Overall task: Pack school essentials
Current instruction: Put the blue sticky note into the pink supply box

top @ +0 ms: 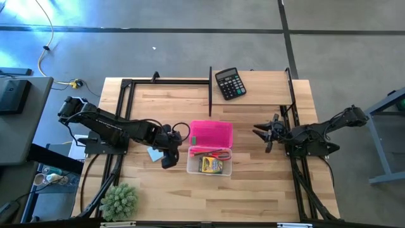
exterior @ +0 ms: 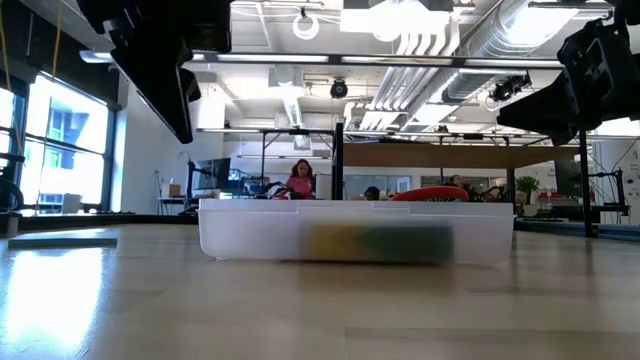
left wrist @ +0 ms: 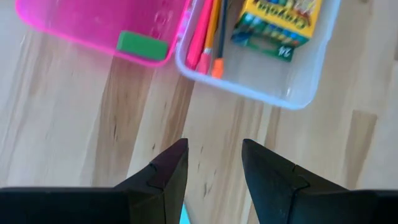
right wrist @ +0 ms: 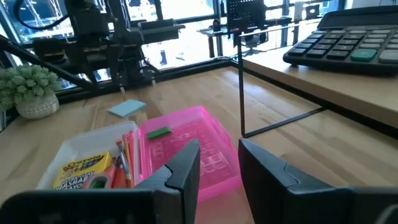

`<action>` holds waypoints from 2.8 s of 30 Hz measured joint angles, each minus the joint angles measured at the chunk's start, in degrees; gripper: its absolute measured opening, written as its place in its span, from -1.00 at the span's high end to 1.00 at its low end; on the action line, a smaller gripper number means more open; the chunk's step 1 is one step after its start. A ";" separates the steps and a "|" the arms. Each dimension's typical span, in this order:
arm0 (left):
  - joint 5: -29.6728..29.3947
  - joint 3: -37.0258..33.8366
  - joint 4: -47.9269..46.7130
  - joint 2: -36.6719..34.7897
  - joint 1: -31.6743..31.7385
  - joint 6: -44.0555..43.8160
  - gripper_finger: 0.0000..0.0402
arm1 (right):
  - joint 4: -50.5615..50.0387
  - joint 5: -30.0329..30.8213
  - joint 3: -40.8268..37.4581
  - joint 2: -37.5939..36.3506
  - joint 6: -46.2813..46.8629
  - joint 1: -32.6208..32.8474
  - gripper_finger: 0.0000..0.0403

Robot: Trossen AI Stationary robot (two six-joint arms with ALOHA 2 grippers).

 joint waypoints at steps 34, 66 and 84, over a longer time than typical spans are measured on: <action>-5.76 -7.94 -11.51 -0.02 -8.18 -24.85 0.31 | 0.00 -0.06 -0.04 0.02 0.17 0.00 0.49; -10.33 -8.40 -19.97 -6.75 -8.81 -24.59 -0.70 | 0.02 -0.07 -0.07 0.02 0.17 0.00 0.49; 1.27 -19.96 -3.64 -6.73 -1.89 -22.46 -0.99 | 0.02 -0.07 -0.07 0.02 0.17 0.00 0.49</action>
